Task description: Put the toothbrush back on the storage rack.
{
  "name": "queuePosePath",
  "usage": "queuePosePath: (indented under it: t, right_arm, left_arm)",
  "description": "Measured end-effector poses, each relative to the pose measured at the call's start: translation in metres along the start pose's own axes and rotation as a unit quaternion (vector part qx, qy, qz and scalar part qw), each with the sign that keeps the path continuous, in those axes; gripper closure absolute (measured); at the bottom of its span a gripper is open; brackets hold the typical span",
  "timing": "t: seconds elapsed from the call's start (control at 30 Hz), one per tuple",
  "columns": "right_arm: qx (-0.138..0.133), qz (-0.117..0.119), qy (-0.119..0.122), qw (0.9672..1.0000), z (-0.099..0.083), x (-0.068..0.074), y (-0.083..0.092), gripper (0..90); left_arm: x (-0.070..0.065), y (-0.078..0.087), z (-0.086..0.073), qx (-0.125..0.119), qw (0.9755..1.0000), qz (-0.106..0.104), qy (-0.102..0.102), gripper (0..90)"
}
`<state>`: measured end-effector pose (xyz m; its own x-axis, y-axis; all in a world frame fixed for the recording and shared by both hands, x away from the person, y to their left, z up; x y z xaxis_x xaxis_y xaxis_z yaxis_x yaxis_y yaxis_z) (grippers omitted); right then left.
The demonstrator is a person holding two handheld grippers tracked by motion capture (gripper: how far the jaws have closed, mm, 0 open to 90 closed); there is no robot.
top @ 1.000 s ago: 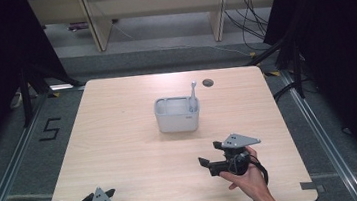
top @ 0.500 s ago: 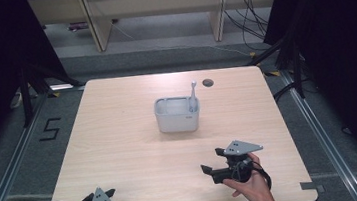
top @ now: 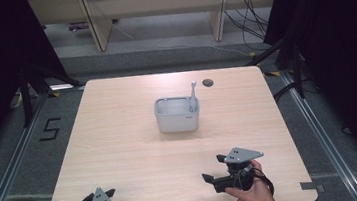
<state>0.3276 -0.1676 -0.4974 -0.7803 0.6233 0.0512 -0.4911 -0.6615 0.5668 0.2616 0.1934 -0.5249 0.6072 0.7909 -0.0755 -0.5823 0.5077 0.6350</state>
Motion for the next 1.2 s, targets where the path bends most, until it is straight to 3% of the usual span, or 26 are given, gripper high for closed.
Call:
queuePosePath:
  t: [0.03, 0.07, 0.1, 0.13, 0.17, 0.2, 0.33, 0.5, 0.7, 0.73, 0.9, 0.93, 1.03, 1.17, 1.2]
  right_arm:
    - [0.006, -0.001, -0.014, 0.9999, -0.002, 0.003, 0.001, 17.1]
    - [0.006, 0.001, -0.001, 1.0, -0.002, 0.002, 0.001, 17.1]
    - [0.012, 0.003, -0.01, 0.9999, -0.004, 0.004, 0.001, 17.1]
    - [0.005, 0.002, 0.007, 1.0, -0.004, 0.002, 0.0, 17.0]
    - [0.015, 0.006, -0.001, 0.9999, -0.006, 0.004, 0.001, 16.8]
    - [0.02, 0.002, 0.012, 0.9997, -0.008, 0.004, 0.002, 16.8]
    - [0.031, 0.004, 0.003, 0.9995, -0.011, 0.007, 0.003, 16.8]
    - [0.036, -0.001, 0.016, 0.9992, -0.014, 0.007, 0.004, 16.7]
    - [0.049, 0.009, 0.011, 0.9987, -0.02, 0.006, 0.007, 16.8]
    - [0.055, -0.002, 0.001, 0.9985, -0.022, 0.007, 0.009, 16.7]
    - [0.055, 0.005, 0.009, 0.9984, -0.025, 0.006, 0.009, 16.7]
    - [0.061, -0.012, -0.002, 0.9981, -0.027, 0.007, 0.012, 16.7]
    - [0.063, -0.008, 0.009, 0.9979, -0.029, 0.005, 0.013, 16.7]
    - [0.075, -0.012, -0.009, 0.9971, -0.033, 0.009, 0.016, 16.7]
    - [0.072, -0.012, 0.011, 0.9972, -0.035, 0.006, 0.016, 16.7]
  left_arm:
    - [0.0, 0.0, 0.0, 0.0, 1.0, -0.001, 0.0, 14.7]
    - [0.0, 0.0, 0.0, 0.0, 1.0, -0.002, 0.0, 14.7]
    - [0.0, 0.0, 0.0, 0.0, 1.0, -0.002, 0.001, 14.7]
    - [0.0, 0.0, 0.0, 0.0, 1.0, -0.002, 0.001, 14.7]
    - [0.0, 0.0, 0.0, 0.0, 1.0, -0.002, 0.0, 14.7]
    - [0.0, 0.0, 0.0, 0.0, 1.0, -0.002, -0.001, 14.7]
    - [0.0, 0.0, 0.0, 0.0, 1.0, -0.002, -0.001, 14.7]
    - [0.0, 0.0, 0.0, 0.001, 1.0, -0.003, -0.001, 14.7]
    - [0.0, 0.0, 0.0, 0.001, 1.0, -0.003, -0.001, 14.7]
    - [0.0, 0.0, 0.0, 0.001, 1.0, -0.003, -0.001, 14.7]
    - [0.0, 0.0, 0.0, 0.001, 1.0, -0.003, -0.001, 14.7]
    - [0.0, 0.0, 0.0, 0.001, 1.0, -0.002, -0.003, 14.7]
    - [0.0, 0.0, 0.0, 0.001, 1.0, -0.002, -0.002, 14.7]
    - [0.0, 0.0, 0.0, 0.001, 1.0, -0.001, -0.002, 14.7]
    - [0.0, 0.0, 0.0, 0.001, 1.0, -0.001, -0.002, 14.7]
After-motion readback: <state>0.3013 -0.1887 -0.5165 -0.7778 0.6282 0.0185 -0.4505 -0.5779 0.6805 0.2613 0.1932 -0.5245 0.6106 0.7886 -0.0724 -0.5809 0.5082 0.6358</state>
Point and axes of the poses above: each handheld gripper's, and its own axes: y roughly backward along the jaws, z roughly out of its top, x roughly to its left, the point moved 4 cm from there along -y, roughly forward along the jaws, and after that the axes turned 7 degrees about y, right-handed, at the moved point
